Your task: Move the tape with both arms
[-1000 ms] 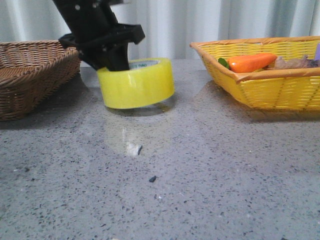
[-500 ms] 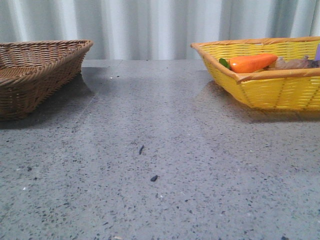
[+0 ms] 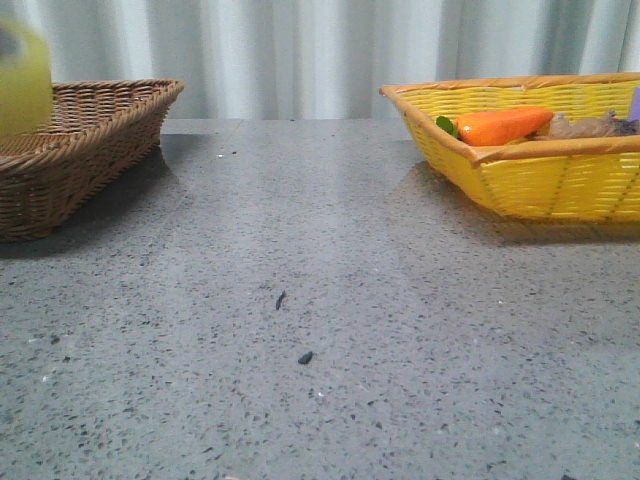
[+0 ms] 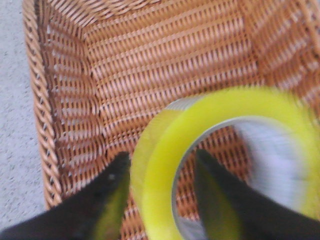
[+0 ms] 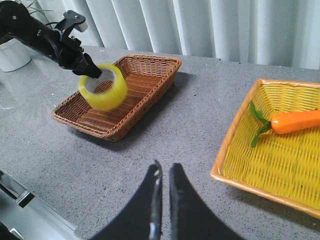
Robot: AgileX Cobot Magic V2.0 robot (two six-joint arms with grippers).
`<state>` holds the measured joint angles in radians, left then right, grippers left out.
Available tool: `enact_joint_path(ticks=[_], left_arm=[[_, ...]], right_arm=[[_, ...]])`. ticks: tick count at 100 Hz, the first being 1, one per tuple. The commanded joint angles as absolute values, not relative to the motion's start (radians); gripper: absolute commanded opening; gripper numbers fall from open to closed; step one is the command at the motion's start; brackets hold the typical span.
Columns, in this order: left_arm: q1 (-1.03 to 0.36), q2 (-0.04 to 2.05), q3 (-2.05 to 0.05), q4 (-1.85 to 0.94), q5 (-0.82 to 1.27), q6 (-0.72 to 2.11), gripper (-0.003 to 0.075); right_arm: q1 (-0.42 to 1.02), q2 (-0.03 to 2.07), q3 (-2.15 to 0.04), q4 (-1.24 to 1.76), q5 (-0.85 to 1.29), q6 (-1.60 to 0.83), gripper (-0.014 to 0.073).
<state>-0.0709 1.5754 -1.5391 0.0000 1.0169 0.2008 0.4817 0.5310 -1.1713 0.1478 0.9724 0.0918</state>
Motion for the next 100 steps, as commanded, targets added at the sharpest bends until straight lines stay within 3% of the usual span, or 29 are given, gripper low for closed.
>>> enact_joint_path(ticks=[1, 11, 23, 34, 50, 63, 83, 100], left_arm=[[-0.069, 1.520, -1.564, -0.051, 0.934, 0.174, 0.0467], [-0.069, 1.480, -1.563, -0.182, 0.890, 0.181, 0.0484], [-0.095, 1.397, -1.534, -0.381, 0.788, 0.277, 0.0388], [-0.160, 1.272, -1.442, -0.398, 0.628, 0.316, 0.0309], [-0.245, 1.043, -1.173, -0.392, 0.402, 0.318, 0.0240], [-0.308, 0.853, -0.919, -0.392, 0.312, 0.318, 0.0175], [-0.338, 0.627, -0.623, -0.392, 0.255, 0.318, -0.0018], [-0.338, 0.490, -0.513, -0.405, 0.251, 0.318, -0.0020]], right_arm=[[0.483, 0.550, -1.186, 0.140, 0.900, 0.091, -0.0050], [0.483, 0.550, -1.186, 0.129, 0.916, 0.091, -0.0050], [0.483, 0.529, -1.172, 0.068, 0.957, 0.080, -0.0050], [0.483, 0.451, -1.093, 0.016, 0.887, 0.073, -0.0050], [0.483, 0.247, -0.878, -0.125, 0.701, 0.073, -0.0050], [0.483, 0.093, -0.740, -0.199, 0.688, 0.073, -0.0050], [0.483, -0.028, -0.613, -0.199, 0.718, 0.073, -0.0051], [0.483, -0.021, -0.552, -0.197, 0.742, 0.073, -0.0051]])
